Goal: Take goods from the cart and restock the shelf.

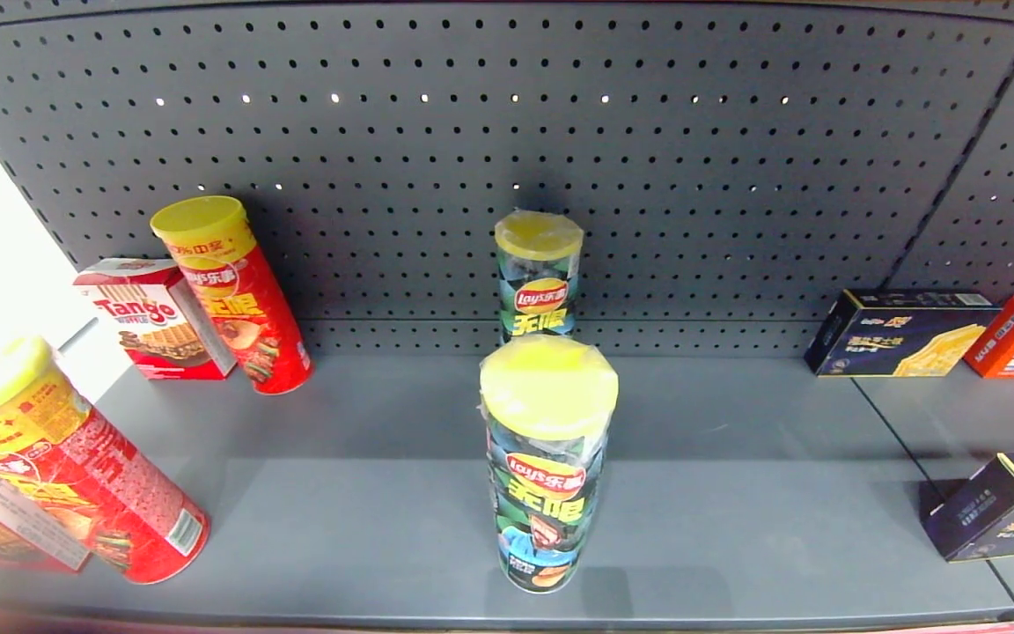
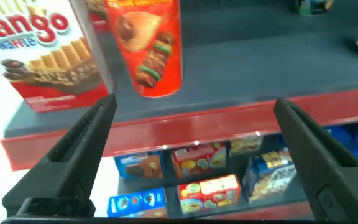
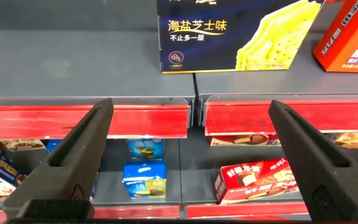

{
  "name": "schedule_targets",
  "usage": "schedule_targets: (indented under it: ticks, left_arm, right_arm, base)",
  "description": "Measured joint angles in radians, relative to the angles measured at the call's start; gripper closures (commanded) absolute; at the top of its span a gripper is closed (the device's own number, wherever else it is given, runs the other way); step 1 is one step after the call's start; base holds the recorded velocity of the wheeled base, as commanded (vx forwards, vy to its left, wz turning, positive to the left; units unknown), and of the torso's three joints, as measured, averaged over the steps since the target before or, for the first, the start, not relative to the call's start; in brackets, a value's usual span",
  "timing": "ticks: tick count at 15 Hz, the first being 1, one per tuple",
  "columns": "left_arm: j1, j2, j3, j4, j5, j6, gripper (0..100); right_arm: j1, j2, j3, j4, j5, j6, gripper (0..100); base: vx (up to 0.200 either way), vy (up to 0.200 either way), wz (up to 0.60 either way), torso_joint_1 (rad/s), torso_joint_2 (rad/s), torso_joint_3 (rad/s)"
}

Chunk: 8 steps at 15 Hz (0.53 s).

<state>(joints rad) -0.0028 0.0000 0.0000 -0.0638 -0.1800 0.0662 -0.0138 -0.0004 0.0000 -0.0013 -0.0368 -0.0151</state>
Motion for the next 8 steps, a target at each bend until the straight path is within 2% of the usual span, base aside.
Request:
schedule_targets:
  ticks: [2, 3, 5, 6, 8]
  left_arm:
    - [0.0, 0.0, 0.0, 0.0, -0.079, 0.005, 0]
    - [0.0, 0.0, 0.0, 0.0, -0.085, -0.003, 0]
    - [0.0, 0.0, 0.0, 0.005, -0.084, -0.047, 0]
    - [0.0, 0.0, 0.0, 0.01, -0.084, -0.058, 0]
    - [0.0, 0.0, 0.0, 0.01, -0.051, -0.061, 0]
  right_arm:
    - [0.0, 0.0, 0.0, 0.0, 0.0, 0.0, 0]
    - [0.0, 0.0, 0.0, 0.0, 0.0, 0.0, 0]
    - [0.0, 0.0, 0.0, 0.0, 0.0, 0.0, 0]
    - [0.0, 0.0, 0.0, 0.0, 0.0, 0.0, 0]
    - [0.0, 0.0, 0.0, 0.0, 0.0, 0.0, 0]
  base:
    - [0.0, 0.0, 0.0, 0.0, 0.0, 0.0]
    - [0.0, 0.0, 0.0, 0.0, 0.0, 0.0]
    - [0.0, 0.0, 0.0, 0.0, 0.0, 0.0]
    - [0.0, 0.0, 0.0, 0.0, 0.0, 0.0]
    - [0.0, 0.0, 0.0, 0.0, 0.0, 0.0]
